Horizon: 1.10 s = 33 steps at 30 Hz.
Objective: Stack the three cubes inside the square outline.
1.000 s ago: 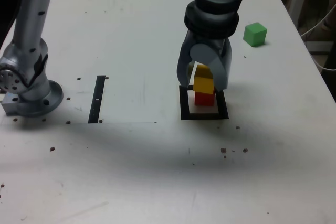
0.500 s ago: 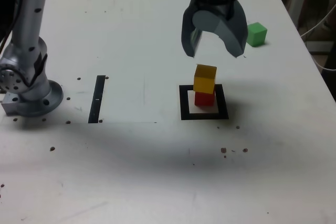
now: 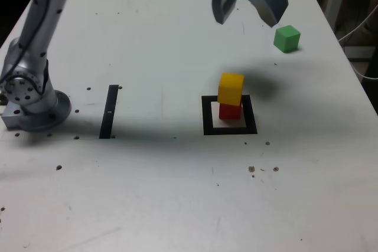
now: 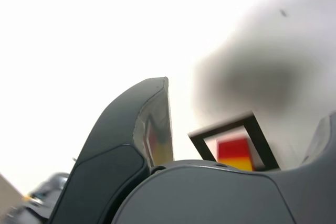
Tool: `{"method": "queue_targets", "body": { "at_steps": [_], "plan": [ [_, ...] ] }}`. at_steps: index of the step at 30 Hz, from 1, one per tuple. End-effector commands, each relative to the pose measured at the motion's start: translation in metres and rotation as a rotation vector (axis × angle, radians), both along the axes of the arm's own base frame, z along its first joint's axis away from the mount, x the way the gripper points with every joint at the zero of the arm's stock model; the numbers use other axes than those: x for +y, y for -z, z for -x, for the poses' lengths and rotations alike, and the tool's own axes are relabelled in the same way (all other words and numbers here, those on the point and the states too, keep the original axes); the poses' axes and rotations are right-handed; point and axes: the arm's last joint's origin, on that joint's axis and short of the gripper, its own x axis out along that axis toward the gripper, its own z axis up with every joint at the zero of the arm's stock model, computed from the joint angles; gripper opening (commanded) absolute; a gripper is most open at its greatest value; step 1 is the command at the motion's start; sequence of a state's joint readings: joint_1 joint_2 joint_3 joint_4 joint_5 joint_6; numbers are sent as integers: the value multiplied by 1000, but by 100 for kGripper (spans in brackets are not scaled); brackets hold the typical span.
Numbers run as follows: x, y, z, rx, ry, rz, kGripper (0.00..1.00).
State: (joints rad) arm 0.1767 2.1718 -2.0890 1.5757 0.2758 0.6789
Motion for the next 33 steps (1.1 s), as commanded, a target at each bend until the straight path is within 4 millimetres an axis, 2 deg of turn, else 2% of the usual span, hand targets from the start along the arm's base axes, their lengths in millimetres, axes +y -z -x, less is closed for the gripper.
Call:
{"method": "queue_targets", "body": {
  "at_steps": [1,8,15,19,28,33],
  "plan": [
    [6,4,-5,25,18,-30,100],
    [15,9,-25,23,70,-108,100],
    [27,38,-51,50,116,-120,100],
    [33,47,-62,51,146,-134,100],
    [47,71,-79,59,176,-135,99],
    [58,75,-83,39,160,-142,98]
  ]
}}
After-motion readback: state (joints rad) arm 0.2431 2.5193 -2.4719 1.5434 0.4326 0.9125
